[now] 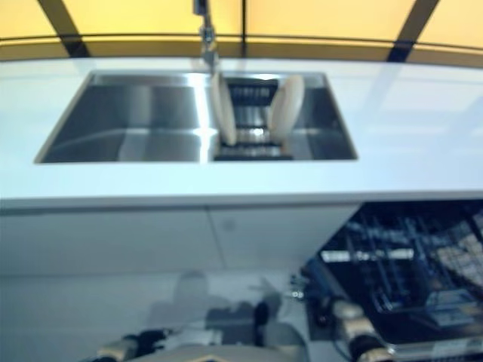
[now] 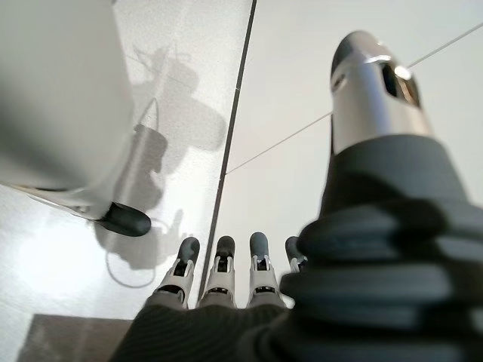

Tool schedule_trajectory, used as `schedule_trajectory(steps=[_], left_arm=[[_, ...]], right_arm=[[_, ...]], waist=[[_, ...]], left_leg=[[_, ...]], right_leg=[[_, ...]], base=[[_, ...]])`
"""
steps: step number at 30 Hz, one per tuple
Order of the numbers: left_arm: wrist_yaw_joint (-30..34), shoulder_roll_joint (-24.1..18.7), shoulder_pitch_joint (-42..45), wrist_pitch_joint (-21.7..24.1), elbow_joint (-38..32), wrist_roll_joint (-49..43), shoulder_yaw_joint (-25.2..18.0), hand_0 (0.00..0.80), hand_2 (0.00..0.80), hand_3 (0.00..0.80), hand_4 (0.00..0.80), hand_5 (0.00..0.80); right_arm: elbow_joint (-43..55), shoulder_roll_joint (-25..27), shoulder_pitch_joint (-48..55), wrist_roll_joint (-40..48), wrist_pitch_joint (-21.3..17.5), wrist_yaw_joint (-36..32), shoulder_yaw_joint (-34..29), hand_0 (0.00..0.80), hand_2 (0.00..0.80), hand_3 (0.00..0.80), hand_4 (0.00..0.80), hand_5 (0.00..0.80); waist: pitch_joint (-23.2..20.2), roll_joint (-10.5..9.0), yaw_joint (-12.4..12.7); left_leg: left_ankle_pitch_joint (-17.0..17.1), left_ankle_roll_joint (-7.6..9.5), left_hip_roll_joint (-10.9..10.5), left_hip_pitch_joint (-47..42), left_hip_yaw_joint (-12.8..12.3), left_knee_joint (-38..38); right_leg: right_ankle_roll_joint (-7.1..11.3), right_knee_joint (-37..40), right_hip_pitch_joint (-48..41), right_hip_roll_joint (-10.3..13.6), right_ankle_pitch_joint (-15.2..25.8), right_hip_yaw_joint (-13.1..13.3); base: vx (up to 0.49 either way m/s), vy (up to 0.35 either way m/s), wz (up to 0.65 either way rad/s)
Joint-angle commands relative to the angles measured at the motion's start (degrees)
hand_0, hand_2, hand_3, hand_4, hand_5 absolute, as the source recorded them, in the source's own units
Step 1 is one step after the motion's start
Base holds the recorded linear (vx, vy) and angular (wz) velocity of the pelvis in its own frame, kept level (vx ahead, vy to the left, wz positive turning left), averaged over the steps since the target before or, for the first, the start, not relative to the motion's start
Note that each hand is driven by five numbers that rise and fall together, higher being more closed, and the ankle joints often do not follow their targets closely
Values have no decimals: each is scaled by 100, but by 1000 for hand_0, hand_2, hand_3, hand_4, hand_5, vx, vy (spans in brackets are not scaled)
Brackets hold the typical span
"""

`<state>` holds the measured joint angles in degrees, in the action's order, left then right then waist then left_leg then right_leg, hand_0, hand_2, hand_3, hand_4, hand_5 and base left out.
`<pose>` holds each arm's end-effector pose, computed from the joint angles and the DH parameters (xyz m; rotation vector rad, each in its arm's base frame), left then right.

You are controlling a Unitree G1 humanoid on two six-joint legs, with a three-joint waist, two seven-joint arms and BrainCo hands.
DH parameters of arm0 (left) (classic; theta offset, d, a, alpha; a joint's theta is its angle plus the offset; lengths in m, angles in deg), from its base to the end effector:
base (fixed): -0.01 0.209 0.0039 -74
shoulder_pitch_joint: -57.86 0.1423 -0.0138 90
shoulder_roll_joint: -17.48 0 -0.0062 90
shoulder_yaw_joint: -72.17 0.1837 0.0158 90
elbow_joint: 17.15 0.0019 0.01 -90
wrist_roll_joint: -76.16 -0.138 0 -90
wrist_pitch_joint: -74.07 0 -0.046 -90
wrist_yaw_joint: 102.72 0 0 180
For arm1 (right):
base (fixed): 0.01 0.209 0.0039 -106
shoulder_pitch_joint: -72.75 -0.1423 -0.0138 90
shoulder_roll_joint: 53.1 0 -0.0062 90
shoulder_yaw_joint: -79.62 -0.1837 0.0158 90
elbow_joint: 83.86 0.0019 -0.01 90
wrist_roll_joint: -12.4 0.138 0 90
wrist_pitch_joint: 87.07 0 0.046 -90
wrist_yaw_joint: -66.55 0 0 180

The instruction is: Take plates into dishwasher

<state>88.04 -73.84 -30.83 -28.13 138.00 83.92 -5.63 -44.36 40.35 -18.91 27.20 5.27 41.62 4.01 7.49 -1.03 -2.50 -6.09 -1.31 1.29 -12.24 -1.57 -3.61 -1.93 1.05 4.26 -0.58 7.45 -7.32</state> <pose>0.0687 0.2389 -0.1110 0.1337 1.4025 -0.0618 0.1341 -0.2287 -0.0834 0.0142 0.9449 0.3697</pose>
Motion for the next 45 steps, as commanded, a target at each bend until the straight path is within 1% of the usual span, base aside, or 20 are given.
schedule_trajectory(steps=[1, 4, 6, 8, 9, 10, 11, 12, 13, 14, 15, 16, 19, 23, 28, 32, 36, 41, 44, 45], left_arm=[[-91, -190, -5, -147, 35, 33, -101, 0, 0, 0, 0, 0], [-111, -188, -8, -263, -103, -27, -110, 0, 0, 0, 0, 0], [-130, -157, -6, -269, -158, -2, -96, 0, 0, 0, 0, 0], [-130, -125, 22, -216, -267, -23, -104, 0, 0, 0, 0, 0], [-112, -104, 74, -194, -358, -40, -127, 0, 0, 0, 0, 0], [-111, -110, 108, -188, -415, -35, -147, 0, 0, 0, 0, 0], [-152, -116, 135, -185, -455, -12, -169, 0, 0, 0, 0, 0], [-196, -126, 179, -144, -471, 3, -214, 0, 0, 0, 0, 0], [-176, -150, 215, -82, -430, -10, -277, 0, 0, 0, 0, 0], [-139, -172, 233, -27, -365, -63, -333, 0, 0, 0, 0, 0], [-132, -226, 238, 62, -257, -52, -376, 0, 0, 0, 0, 0], [-135, -249, 232, 72, -236, -23, -368, 0, 0, 0, 0, 0], [-101, -345, 292, 141, -133, 42, -437, 0, 0, 0, 0, 0], [-33, -469, 371, 258, -18, 26, -599, 0, 0, 0, 0, 0], [82, -502, 329, 351, 142, -61, -497, 0, 0, 0, 0, 0], [69, -459, 330, 457, 234, -183, -384, 0, 0, 0, 0, 0], [41, -426, 338, 430, 248, -229, -337, 0, 0, 0, 0, 0], [3, -389, 310, 435, 261, -210, -186, 0, 0, 0, 0, 0], [-19, -405, 301, 387, 264, -209, -141, 0, 0, 0, 0, 0], [-21, -433, 260, 329, 257, -208, -98, 0, 0, 0, 0, 0]], right_arm=[[575, 19, -87, 134, -1, 66, 231, 0, 0, 0, 0, 0], [787, 80, -93, 120, 131, 52, 225, 0, 0, 0, 0, 0], [1138, 210, -95, 89, 339, -38, 227, 0, 0, 0, 0, 0], [1772, 490, -66, 194, 651, -168, 163, 0, 0, 0, 0, 0], [2254, 714, -28, 234, 833, -428, 122, 0, 0, 0, 0, 0], [2589, 945, 9, 291, 923, -643, 58, 0, 0, 0, 0, 0], [2724, 1088, 8, 254, 903, -814, -16, 0, 0, 0, 0, 0], [2833, 1275, -71, 230, 855, -976, -113, 0, 0, 0, 0, 0], [2957, 1463, -153, 275, 901, -1101, -226, 0, 0, 0, 0, 0], [3101, 1636, -205, 317, 881, -1180, -352, 0, 0, 0, 0, 0], [3339, 1946, -298, 470, 936, -1269, -539, 0, 0, 0, 0, 0], [3460, 2042, -301, 530, 927, -1288, -600, 0, 0, 0, 0, 0], [4104, 2461, -226, 888, 1242, -1752, -1259, 0, 0, 0, 0, 0], [4730, 2858, -255, 1384, 1168, -2272, -1921, 0, 0, 0, 0, 0], [4863, 3159, -781, 2418, 927, -2402, -2224, 0, 0, 0, 0, 0], [4615, 3320, -1396, 3245, 619, -1873, -2424, 0, 0, 0, 0, 0], [4337, 3449, -1907, 3541, 451, -958, -2567, 0, 0, 0, 0, 0], [4039, 3813, -2497, 3546, 375, -59, -2469, 0, 0, 0, 0, 0], [3828, 4107, -2879, 3600, 417, 300, -2364, 0, 0, 0, 0, 0], [3640, 4251, -3233, 3509, 523, 495, -2210, 0, 0, 0, 0, 0]], waist=[[82, -98, -90], [42, -92, -123], [-4, -130, -175], [16, -211, -187], [85, -266, -155], [154, -309, -101], [196, -279, -58], [233, -254, -6], [264, -208, 37], [305, -183, 96], [270, -207, 115], [241, -185, 105], [15, -108, -44], [-147, -119, -157], [-265, -170, -140], [-335, -218, -65], [-388, -255, 7], [-413, -277, 89], [-444, -307, 147], [-466, -333, 201]], left_leg=[[144, 340, -246, 385, -53, 311], [-11, 272, -213, 381, -26, 584], [-105, 151, -209, 403, 22, 1199], [387, -7, -207, 786, 150, 2425], [676, -76, -249, 1230, 168, 3016], [766, -92, -242, 1661, 129, 3243], [790, -123, -117, 1779, 51, 2974], [751, -131, 62, 1764, -113, 2390], [888, -188, 257, 1757, -243, 1783], [1088, -245, 330, 1853, -201, 1529], [877, -190, 223, 1711, -85, 1214], [866, -194, 234, 1585, -91, 958], [918, -230, 269, 1014, -124, 158], [808, -176, 228, 903, -228, 59], [732, -136, 220, 907, -308, -53], [647, -114, 211, 865, -299, -38], [597, -113, 221, 819, -286, -27], [581, -129, 231, 786, -250, -27], [578, -147, 233, 767, -199, -27], [583, -169, 238, 764, -177, -26]], right_leg=[[783, -657, 194, 573, -251, -11], [662, -673, 138, 561, -371, -28], [513, -675, 84, 563, -432, -57], [346, -593, -68, 563, -462, -51], [265, -564, -204, 565, -492, 16], [240, -537, -336, 561, -536, 134], [268, -507, -437, 514, -584, 224], [346, -463, -565, 509, -628, 292], [416, -384, -701, 488, -662, 345], [445, -355, -817, 481, -706, 402], [559, -310, -840, 600, -685, 416], [594, -305, -839, 615, -693, 380], [727, -326, -713, 658, -648, 266], [811, -331, -569, 699, -628, 303], [837, -194, -558, 687, -606, 324], [845, -172, -604, 686, -638, 329], [845, -144, -683, 696, -665, 318], [831, -100, -770, 696, -684, 279], [811, -69, -834, 686, -701, 257], [800, -56, -866, 687, -708, 214]], base=[[55, -102, 0], [48, -84, 8], [29, -63, 8], [37, -59, 11], [105, -40, 4], [150, 6, -5], [205, 81, -24], [233, 157, -53], [250, 183, -67], [243, 177, -66], [188, 130, -63], [143, 112, -62], [105, 97, -46], [46, 32, -28], [6, 4, 4], [35, -5, 4], [44, -9, 5], [35, -18, 1], [32, -30, 0], [0, 0, 0]])
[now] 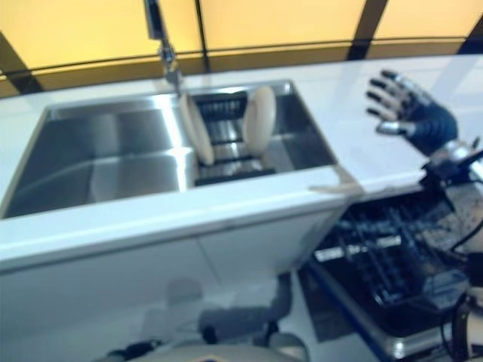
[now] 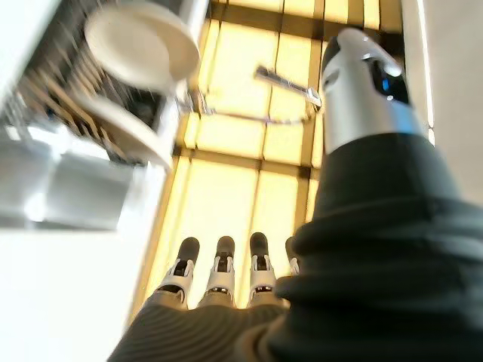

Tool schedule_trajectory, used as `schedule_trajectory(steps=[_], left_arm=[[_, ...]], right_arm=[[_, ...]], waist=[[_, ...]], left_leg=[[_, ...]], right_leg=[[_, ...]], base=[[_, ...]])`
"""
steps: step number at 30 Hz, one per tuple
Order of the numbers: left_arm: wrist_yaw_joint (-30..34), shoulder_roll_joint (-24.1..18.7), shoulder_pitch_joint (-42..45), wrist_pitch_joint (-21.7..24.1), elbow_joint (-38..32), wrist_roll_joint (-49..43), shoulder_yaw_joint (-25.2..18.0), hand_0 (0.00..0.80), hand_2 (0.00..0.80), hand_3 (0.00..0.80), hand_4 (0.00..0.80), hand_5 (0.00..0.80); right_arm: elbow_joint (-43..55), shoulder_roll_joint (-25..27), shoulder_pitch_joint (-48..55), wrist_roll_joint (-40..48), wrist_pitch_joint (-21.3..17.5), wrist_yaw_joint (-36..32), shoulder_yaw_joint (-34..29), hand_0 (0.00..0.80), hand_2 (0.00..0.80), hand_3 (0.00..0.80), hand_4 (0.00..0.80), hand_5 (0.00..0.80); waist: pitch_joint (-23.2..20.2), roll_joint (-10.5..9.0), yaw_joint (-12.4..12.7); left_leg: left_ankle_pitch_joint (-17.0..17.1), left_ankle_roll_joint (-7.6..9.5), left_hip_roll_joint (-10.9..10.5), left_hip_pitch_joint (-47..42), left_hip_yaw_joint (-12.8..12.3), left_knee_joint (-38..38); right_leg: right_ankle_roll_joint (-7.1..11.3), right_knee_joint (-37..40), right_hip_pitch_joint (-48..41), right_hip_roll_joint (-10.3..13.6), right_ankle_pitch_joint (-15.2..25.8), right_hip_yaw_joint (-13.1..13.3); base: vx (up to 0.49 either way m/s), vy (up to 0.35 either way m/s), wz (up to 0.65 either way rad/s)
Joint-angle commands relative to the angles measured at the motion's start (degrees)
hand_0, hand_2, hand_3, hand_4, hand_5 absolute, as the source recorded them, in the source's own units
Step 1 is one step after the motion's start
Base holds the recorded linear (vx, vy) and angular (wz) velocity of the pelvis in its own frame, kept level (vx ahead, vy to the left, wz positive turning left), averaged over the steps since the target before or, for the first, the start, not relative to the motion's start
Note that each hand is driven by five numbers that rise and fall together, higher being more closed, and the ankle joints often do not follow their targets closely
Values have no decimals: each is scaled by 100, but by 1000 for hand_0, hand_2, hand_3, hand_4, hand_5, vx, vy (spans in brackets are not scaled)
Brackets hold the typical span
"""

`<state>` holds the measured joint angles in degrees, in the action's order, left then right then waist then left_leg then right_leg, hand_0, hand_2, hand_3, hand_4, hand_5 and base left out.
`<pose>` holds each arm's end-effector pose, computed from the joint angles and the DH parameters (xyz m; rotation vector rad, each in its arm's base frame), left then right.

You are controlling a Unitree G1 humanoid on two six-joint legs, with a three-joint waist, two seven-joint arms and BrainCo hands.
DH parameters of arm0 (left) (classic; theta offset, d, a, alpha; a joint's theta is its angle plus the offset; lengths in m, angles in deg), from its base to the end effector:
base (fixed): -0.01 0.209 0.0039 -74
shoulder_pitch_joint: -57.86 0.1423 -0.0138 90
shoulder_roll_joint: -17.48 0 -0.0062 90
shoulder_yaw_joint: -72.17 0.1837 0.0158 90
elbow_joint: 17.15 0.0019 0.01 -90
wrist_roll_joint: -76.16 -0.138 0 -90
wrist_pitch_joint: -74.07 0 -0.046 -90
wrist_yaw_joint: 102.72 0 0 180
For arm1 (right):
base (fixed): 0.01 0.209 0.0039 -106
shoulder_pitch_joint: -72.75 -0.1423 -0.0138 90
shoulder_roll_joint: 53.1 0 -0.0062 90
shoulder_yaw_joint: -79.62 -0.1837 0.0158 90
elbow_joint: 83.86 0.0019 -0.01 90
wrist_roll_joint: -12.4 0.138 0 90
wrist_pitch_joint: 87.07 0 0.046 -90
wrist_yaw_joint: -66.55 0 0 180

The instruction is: Take plates into dishwasher

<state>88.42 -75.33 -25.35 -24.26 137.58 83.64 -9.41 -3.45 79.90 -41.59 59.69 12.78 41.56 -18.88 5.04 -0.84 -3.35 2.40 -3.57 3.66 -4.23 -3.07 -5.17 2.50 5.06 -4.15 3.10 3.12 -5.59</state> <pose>0.0380 0.2533 -0.1106 0.1068 1.4082 0.0043 0.2454 -0.3273 0.2334 -0.1823 -0.2292 0.2804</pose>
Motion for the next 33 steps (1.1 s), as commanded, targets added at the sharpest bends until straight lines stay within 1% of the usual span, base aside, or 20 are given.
schedule_trajectory(steps=[1, 2, 4, 6, 7, 9, 11, 14, 15, 17, 20, 21, 25, 29, 33], left_arm=[[-58, -277, -299, -75, 295, -177, 274, 0, 0, 0, 0, 0], [-56, -286, -311, -97, 283, -178, 297, 0, 0, 0, 0, 0], [-58, -296, -347, -181, 233, -194, 363, 0, 0, 0, 0, 0], [-64, -300, -368, -223, 224, -155, 423, 0, 0, 0, 0, 0], [-79, -304, -383, -255, 220, -128, 459, 0, 0, 0, 0, 0], [-86, -313, -406, -301, 200, -105, 496, 0, 0, 0, 0, 0], [-95, -313, -419, -344, 196, -73, 539, 0, 0, 0, 0, 0], [-92, -312, -438, -390, 193, -63, 572, 0, 0, 0, 0, 0], [-100, -318, -457, -439, 166, -62, 595, 0, 0, 0, 0, 0], [-92, -328, -467, -480, 144, -45, 612, 0, 0, 0, 0, 0], [-89, -336, -494, -592, 123, 5, 639, 0, 0, 0, 0, 0], [-88, -344, -494, -616, 133, 35, 655, 0, 0, 0, 0, 0], [-89, -334, -516, -607, 223, 61, 693, 0, 0, 0, 0, 0], [-128, -345, -514, -629, 193, 114, 713, 0, 0, 0, 0, 0], [-147, -371, -580, -773, 98, 158, 704, 0, 0, 0, 0, 0]], right_arm=[[-513, 337, -1075, 237, -187, 529, 150, 0, 0, 0, 0, 0], [-580, 402, -1177, 245, -126, 567, 215, 0, 0, 0, 0, 0], [-895, 607, -1637, -15, 49, 816, 570, 0, 0, 0, 0, 0], [-1112, 672, -1904, -109, 109, 955, 807, 0, 0, 0, 0, 0], [-1368, 727, -2209, -186, 264, 1054, 1059, 0, 0, 0, 0, 0], [-1598, 735, -2498, -366, 348, 1167, 1327, 0, 0, 0, 0, 0], [-1770, 691, -2774, -420, 402, 1272, 1597, 0, 0, 0, 0, 0], [-1899, 602, -3104, -352, 655, 1325, 1905, 0, 0, 0, 0, 0], [-1962, 514, -3226, -329, 893, 1268, 2025, 0, 0, 0, 0, 0], [-2059, 430, -3389, -363, 1062, 1265, 2221, 0, 0, 0, 0, 0], [-2261, 300, -3638, -767, 1108, 1355, 2499, 0, 0, 0, 0, 0], [-2339, 266, -3772, -736, 1214, 1491, 2637, 0, 0, 0, 0, 0], [-2607, 41, -4053, -576, 1365, 1971, 2763, 0, 0, 0, 0, 0], [-2773, -103, -4232, -535, 1366, 2178, 2858, 0, 0, 0, 0, 0], [-2893, -197, -4249, -394, 1560, 2246, 2838, 0, 0, 0, 0, 0]], waist=[[-219, -349, 285], [-227, -359, 308], [-250, -380, 378], [-261, -380, 406], [-270, -389, 451], [-278, -395, 500], [-281, -393, 534], [-271, -389, 572], [-266, -396, 611], [-265, -391, 644], [-258, -388, 692], [-257, -387, 712], [-233, -364, 763], [-219, -338, 809], [-208, -308, 829]], left_leg=[[-265, 52, 1, -40, -19, 130], [-262, 45, 0, -39, -8, 129], [-254, 22, 1, -52, 30, 126], [-248, 14, 4, -60, 39, 124], [-240, 3, 11, -63, 50, 122], [-237, -7, 18, -70, 59, 111], [-224, -16, 26, -65, 64, 105], [-211, -23, 29, -66, 81, 99], [-202, -29, 32, -63, 96, 101], [-191, -41, 33, -58, 113, 102], [-173, -54, 36, -52, 132, 99], [-159, -57, 38, -46, 135, 97], [-146, -62, 37, -46, 163, 79], [-134, -72, 38, -46, 160, 64], [-118, -84, 36, -15, 164, 48]], right_leg=[[354, -451, -37, 319, -277, 29], [351, -438, -52, 321, -276, 12], [348, -407, -99, 329, -274, -47], [346, -392, -124, 333, -270, -75], [338, -364, -148, 334, -265, -108], [332, -331, -171, 335, -258, -158], [323, -298, -195, 330, -255, -189], [313, -272, -223, 327, -253, -227], [306, -272, -233, 331, -254, -252], [303, -256, -252, 335, -252, -280], [303, -236, -273, 343, -243, -310], [302, -233, -276, 344, -238, -316], [304, -216, -292, 358, -227, -353], [317, -139, -321, 378, -187, -381], [333, -110, -308, 389, -173, -411]], base=[[0, 0, 0], [0, 0, 0], [42, -21, 3], [35, -14, 4], [25, -14, 8], [27, -15, 11], [26, -16, 5], [31, -16, 11], [41, -11, 9], [58, -7, 3], [58, -1, 5], [58, 7, 4], [64, 10, 2], [58, 15, 2], [25, 8, 4]])
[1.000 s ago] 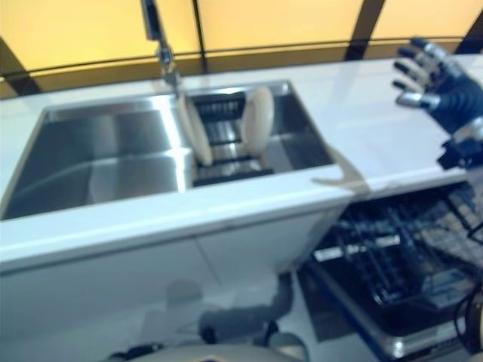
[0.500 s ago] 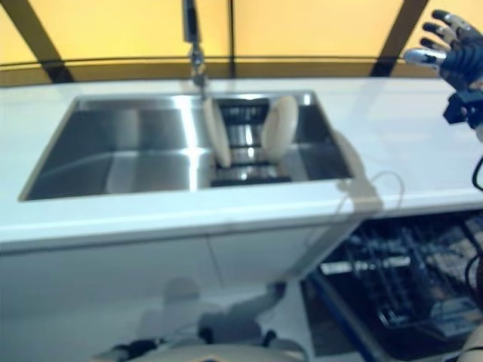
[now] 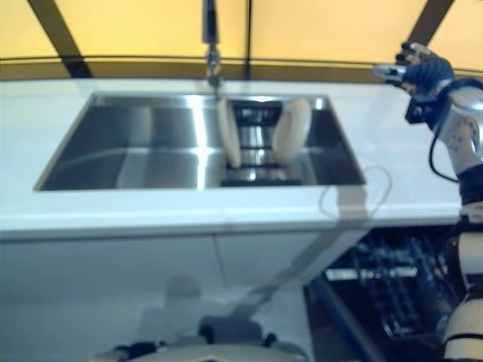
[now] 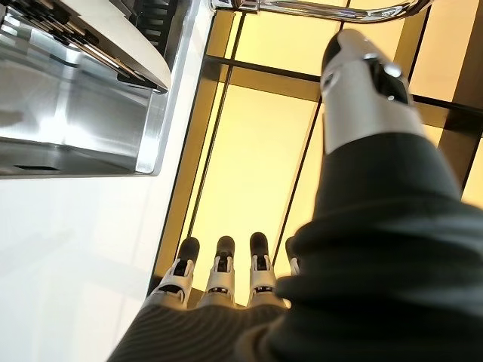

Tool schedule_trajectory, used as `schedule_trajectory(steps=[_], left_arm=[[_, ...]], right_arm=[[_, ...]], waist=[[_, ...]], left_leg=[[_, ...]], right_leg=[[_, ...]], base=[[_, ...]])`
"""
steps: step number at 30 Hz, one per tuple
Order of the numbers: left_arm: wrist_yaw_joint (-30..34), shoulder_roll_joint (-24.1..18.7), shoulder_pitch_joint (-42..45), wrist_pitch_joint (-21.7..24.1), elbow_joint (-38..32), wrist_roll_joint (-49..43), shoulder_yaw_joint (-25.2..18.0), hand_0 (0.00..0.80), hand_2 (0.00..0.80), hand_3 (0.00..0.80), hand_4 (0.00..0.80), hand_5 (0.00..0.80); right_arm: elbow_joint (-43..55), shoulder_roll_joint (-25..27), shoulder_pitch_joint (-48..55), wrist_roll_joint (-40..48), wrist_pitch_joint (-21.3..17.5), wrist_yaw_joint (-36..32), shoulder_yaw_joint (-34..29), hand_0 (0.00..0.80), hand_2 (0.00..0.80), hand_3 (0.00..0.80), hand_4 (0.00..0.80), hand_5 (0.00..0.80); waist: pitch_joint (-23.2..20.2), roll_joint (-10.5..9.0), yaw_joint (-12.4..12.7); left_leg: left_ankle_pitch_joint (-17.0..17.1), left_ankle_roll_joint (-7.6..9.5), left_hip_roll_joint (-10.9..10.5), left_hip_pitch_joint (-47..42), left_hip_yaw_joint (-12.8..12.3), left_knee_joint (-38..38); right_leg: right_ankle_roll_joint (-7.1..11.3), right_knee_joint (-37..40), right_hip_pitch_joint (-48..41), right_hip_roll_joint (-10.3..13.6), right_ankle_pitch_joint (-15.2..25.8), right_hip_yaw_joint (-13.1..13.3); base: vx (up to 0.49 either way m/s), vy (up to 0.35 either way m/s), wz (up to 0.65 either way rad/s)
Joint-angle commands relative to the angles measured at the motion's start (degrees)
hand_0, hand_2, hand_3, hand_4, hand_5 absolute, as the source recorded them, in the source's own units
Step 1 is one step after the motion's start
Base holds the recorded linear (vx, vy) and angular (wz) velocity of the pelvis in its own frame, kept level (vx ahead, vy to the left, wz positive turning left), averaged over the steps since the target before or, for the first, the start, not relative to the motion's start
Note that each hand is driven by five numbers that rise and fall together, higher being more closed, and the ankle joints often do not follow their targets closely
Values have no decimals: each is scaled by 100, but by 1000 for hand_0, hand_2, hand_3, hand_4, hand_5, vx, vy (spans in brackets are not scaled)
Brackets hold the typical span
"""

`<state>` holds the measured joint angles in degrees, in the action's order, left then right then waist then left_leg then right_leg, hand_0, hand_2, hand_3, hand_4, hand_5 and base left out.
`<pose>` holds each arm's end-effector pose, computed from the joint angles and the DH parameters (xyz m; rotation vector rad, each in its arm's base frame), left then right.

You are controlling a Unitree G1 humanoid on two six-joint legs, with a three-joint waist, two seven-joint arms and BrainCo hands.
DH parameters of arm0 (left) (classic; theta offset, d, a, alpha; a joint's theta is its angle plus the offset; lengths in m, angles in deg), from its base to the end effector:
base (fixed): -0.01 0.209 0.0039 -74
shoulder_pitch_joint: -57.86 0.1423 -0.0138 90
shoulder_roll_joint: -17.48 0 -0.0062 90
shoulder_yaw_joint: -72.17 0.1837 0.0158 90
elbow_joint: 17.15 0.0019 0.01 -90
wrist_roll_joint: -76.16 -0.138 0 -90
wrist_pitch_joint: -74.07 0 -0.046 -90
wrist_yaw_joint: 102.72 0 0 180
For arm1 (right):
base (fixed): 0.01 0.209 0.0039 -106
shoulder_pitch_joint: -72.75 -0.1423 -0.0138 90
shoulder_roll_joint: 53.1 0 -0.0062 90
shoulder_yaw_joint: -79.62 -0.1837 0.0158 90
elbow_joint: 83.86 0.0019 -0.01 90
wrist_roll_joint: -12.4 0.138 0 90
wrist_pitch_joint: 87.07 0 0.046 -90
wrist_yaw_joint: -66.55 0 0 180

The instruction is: Take plates into dishwasher

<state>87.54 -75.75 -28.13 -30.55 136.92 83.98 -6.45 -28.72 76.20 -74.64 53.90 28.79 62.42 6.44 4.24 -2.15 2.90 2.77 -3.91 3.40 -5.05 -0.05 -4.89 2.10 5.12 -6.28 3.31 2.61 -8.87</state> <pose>0.0527 0.2514 -0.1093 0.1448 1.4691 -0.0101 0.3159 -0.2975 0.2584 -0.1998 0.0791 -0.1026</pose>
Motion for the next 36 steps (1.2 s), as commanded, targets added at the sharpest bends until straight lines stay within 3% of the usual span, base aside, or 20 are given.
schedule_trajectory(steps=[1, 19, 36], left_arm=[[-39, -342, -316, -196, 136, 128, 416, 0, 0, 0, 0, 0], [125, -399, -476, -505, 74, 175, 534, 0, 0, 0, 0, 0], [120, -360, -571, -689, 65, 302, 592, 0, 0, 0, 0, 0]], right_arm=[[-395, 136, -910, 217, 22, 107, 297, 0, 0, 0, 0, 0], [-870, -540, -747, 343, 228, -307, 418, 0, 0, 0, 0, 0], [-1034, -1021, -646, 187, 273, -285, 437, 0, 0, 0, 0, 0]], waist=[[-122, -170, 212], [-30, -8, 289], [110, 81, 393]], left_leg=[[-148, -53, 63, 75, -130, 15], [-77, -103, 74, 116, -140, -11], [-28, -112, 86, 141, -46, -11]], right_leg=[[373, -114, -91, 373, -122, -96], [384, -71, -96, 405, -101, -212], [364, -103, -135, 420, -138, -290]], base=[[22, 4, 5], [6, 7, 1], [17, 11, 3]])
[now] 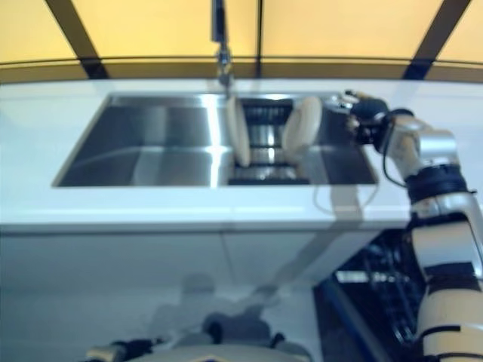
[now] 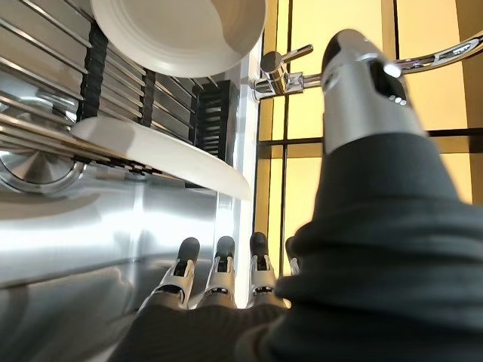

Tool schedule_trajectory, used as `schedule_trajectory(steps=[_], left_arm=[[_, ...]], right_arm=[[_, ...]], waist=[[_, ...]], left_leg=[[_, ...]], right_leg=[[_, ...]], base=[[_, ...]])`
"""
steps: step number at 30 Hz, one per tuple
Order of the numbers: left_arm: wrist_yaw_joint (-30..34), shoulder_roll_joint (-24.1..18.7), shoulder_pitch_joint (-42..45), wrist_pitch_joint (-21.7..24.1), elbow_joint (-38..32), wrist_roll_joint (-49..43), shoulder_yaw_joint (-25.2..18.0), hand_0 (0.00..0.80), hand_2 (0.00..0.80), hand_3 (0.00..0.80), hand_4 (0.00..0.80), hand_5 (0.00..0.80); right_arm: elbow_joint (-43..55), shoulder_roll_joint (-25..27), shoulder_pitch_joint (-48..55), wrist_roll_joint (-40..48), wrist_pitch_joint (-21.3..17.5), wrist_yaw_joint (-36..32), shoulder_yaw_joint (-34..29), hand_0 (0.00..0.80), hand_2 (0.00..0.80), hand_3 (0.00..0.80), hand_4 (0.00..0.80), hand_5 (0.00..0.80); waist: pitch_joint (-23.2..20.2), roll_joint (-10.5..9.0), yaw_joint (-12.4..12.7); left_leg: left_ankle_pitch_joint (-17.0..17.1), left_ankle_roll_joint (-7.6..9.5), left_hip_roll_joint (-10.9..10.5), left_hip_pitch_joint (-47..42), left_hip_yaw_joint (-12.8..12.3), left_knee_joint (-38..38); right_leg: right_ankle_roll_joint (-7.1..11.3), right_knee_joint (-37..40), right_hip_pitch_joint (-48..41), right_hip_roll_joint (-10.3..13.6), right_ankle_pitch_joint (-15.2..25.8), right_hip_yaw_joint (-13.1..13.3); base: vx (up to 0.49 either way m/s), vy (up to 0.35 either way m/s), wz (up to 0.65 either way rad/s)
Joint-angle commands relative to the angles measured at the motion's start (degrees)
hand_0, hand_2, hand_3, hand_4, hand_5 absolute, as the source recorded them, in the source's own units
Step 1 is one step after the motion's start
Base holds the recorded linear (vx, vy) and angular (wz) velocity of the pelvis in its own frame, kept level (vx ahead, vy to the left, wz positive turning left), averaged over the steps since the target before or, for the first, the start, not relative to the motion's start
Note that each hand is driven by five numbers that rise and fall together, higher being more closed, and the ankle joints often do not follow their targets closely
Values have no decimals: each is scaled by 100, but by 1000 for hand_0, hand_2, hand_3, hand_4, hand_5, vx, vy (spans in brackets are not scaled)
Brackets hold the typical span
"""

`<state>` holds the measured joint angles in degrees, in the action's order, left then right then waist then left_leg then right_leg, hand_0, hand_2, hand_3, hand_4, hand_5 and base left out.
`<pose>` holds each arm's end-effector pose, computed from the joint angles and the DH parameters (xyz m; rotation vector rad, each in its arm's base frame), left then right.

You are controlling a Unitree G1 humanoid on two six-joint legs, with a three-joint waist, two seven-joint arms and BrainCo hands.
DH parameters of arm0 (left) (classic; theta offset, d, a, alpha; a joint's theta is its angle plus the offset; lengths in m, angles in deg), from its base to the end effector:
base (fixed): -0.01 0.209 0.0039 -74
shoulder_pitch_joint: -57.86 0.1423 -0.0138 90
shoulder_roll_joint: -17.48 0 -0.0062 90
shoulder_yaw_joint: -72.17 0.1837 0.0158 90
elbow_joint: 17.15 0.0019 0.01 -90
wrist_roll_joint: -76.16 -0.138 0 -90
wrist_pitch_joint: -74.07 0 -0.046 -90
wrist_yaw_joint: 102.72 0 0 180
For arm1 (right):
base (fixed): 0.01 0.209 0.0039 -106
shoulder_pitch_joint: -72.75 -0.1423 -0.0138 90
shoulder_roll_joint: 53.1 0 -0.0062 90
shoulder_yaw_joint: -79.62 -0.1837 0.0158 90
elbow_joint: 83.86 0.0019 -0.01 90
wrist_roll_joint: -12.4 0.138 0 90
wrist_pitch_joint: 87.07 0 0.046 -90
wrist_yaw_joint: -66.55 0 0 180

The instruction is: Take plates into dishwasher

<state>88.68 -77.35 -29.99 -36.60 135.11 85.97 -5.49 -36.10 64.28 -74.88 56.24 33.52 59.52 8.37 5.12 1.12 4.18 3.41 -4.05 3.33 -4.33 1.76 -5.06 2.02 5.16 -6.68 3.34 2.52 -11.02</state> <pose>0.0651 0.2575 -0.1042 0.1245 1.5115 0.0005 0.3399 -0.2581 0.2065 -0.0353 0.3028 0.0622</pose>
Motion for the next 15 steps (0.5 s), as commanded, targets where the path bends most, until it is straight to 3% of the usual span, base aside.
schedule_trajectory(steps=[1, 15], left_arm=[[9, -204, -389, -92, 253, 105, 497, 0, 0, 0, 0, 0], [14, -183, -413, -181, 227, 251, 535, 0, 0, 0, 0, 0]], right_arm=[[-306, 156, -631, -46, -198, 9, 250, 0, 0, 0, 0, 0], [-297, -53, -601, -267, -49, -126, 364, 0, 0, 0, 0, 0]], waist=[[30, -242, 270], [136, -165, 302]], left_leg=[[-89, -99, 93, 71, -225, 6], [-46, -103, 90, 123, -183, 6]], right_leg=[[371, -109, -97, 418, -130, -76], [360, -135, -63, 426, -137, -99]], base=[[21, 8, 4], [1, 1, 0]])
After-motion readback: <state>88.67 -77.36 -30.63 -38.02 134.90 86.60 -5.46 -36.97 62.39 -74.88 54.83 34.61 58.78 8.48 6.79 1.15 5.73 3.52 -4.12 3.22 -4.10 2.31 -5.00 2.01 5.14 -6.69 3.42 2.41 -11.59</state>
